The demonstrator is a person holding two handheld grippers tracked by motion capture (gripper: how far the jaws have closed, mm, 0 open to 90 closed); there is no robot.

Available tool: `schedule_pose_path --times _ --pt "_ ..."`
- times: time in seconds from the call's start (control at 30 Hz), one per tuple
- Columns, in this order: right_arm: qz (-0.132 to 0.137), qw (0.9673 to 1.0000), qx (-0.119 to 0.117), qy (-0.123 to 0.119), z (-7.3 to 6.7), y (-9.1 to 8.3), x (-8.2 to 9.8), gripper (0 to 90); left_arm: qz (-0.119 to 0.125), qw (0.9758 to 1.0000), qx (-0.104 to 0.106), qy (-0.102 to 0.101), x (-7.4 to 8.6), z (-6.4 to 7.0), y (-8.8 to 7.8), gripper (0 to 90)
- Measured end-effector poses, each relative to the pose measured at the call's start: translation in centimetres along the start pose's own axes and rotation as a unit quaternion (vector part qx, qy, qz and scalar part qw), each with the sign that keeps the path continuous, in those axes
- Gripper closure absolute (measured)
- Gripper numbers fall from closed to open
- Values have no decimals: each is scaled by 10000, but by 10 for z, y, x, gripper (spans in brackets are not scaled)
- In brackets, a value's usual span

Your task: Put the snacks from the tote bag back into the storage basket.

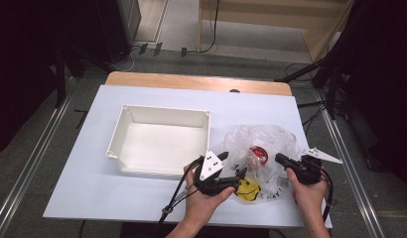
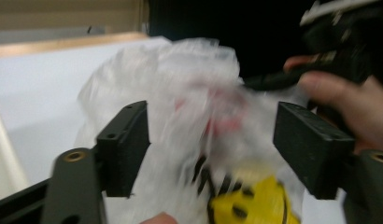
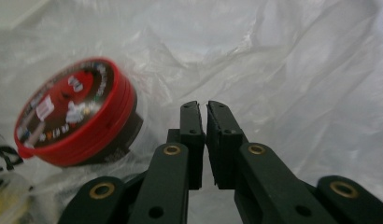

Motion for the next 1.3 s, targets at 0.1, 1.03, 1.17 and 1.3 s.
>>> schedule_pose_path --times 0.1,1.03,1.17,1.3 --pt "-424 9988 -42 -254 -8 12 15 885 -316 9981 -404 345 4 -1 19 471" --pt "-551 9981 158 244 1 31 16 806 -533 9979 -317 159 15 1 12 467" --pt "-580 9979 245 133 -2 31 16 806 -739 9972 -84 53 10 12 27 308" --pt "-341 9993 160 49 -8 22 13 785 -1467 9879 -459 199 49 7 46 391"
Point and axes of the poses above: each handheld gripper's, and its own axes: y roughly forward along the jaws, x roughly out of its underside, z roughly to its right, the point moved 10 cm from there along y, roughly forward along the jaws, and after that the axes turned 2 degrees about -x, right-handed, at the moved point
